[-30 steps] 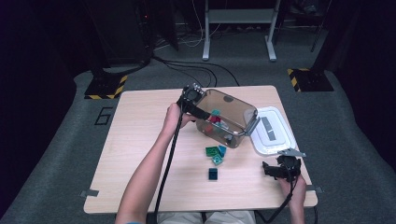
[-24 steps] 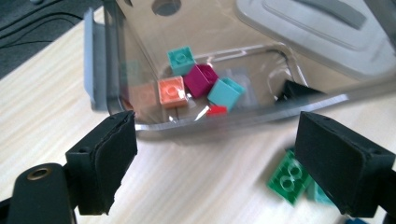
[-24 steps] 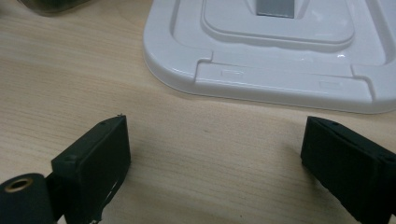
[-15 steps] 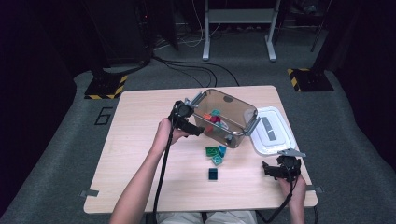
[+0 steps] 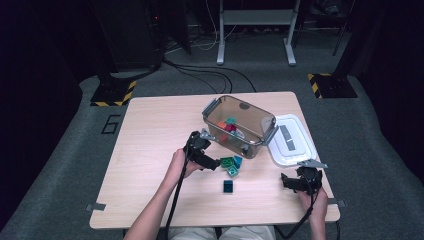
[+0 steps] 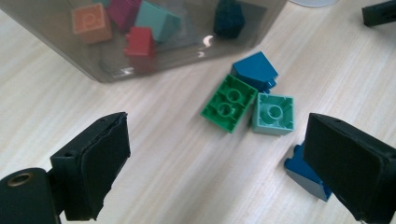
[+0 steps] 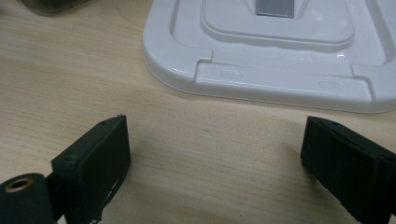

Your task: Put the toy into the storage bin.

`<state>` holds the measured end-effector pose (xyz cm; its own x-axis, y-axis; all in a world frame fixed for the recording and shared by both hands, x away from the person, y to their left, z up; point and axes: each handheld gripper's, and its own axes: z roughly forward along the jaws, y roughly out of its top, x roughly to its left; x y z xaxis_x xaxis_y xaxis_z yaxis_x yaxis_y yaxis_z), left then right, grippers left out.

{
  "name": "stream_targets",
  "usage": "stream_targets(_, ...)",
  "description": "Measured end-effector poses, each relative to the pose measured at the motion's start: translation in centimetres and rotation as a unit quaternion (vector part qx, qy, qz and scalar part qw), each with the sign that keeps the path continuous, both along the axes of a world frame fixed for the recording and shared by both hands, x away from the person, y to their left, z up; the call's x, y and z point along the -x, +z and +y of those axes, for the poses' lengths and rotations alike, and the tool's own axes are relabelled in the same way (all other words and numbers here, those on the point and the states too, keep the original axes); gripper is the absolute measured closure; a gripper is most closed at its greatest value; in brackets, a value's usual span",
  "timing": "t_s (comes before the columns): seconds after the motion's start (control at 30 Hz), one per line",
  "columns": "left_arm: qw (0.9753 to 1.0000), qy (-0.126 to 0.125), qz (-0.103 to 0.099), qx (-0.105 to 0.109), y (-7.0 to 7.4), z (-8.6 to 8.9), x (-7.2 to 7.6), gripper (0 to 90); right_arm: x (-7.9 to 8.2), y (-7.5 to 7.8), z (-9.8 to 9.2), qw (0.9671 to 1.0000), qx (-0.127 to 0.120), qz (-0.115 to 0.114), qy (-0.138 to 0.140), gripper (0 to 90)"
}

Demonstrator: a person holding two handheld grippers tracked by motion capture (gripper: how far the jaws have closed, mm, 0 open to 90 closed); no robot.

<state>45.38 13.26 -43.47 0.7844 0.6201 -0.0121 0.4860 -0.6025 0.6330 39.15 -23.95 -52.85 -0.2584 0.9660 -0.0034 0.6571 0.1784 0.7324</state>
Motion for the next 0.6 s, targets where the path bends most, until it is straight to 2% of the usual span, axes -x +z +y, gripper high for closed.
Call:
stream_targets(0.03,1.0000,0.000,0.000,0.000,0.0,0.0,0.0,7.5,0.0,0.0,0.0,1.0000,0.000,0.000,0.000,7.8)
stream_targets(0.37,0.9997,-0.007,0.024,0.003,-3.3,-1.8,2.2,7.3,0.0,0.0,0.0,1.0000,0.000,0.000,0.000,7.8)
stream_targets(0.6,0.9995,-0.003,0.028,0.010,-4.4,-3.0,3.3,5.3,0.0,0.0,0.0,1.0000,0.000,0.000,0.000,7.8)
